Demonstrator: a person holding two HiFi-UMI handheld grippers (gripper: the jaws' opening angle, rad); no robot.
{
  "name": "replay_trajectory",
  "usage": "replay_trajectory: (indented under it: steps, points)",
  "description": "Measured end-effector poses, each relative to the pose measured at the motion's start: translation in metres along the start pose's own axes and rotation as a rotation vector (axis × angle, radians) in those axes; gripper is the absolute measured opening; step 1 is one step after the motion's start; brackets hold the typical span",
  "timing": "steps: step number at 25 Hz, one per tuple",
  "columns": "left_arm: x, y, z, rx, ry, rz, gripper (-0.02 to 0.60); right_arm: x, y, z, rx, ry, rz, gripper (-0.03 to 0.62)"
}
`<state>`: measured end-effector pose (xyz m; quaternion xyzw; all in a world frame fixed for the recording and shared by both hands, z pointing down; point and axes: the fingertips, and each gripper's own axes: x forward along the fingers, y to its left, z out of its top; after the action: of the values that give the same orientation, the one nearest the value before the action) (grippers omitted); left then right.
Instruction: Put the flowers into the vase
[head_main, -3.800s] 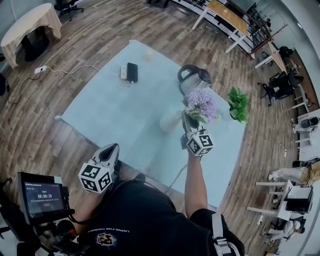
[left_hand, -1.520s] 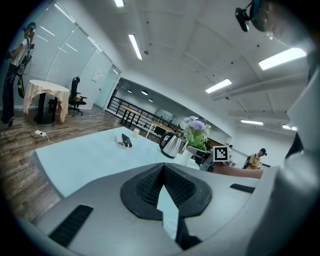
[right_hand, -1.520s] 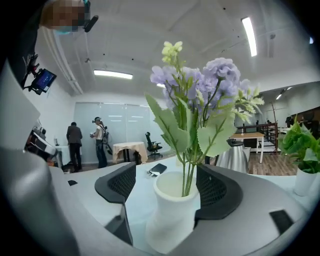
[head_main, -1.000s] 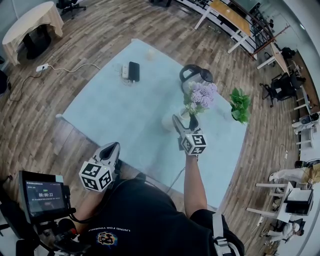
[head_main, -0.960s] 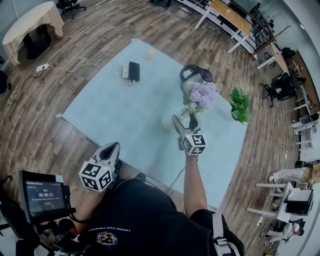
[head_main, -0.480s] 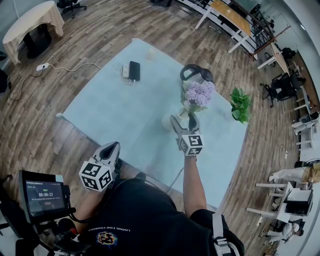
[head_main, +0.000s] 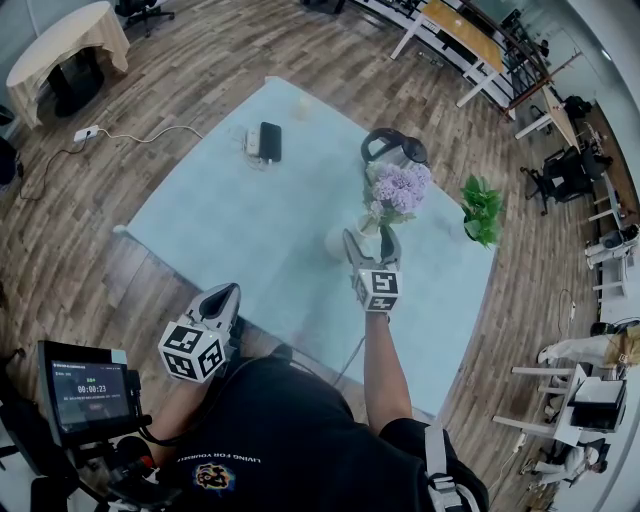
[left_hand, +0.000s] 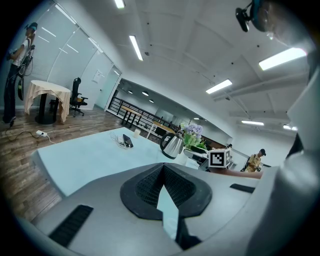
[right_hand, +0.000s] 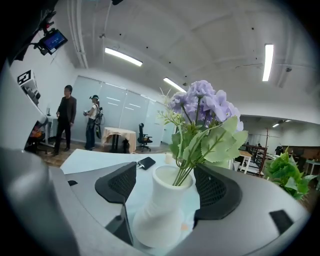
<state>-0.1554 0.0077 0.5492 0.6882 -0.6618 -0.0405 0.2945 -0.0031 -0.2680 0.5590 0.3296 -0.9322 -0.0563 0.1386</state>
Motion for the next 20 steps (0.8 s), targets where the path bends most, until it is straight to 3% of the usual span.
replay_trajectory:
  steps: [20]
  points:
    - [-0.001, 0.003, -0.001, -0.002, -0.003, 0.004, 0.006, 0.004, -0.007, -0.026, 0.140, 0.028, -0.016, 0.341]
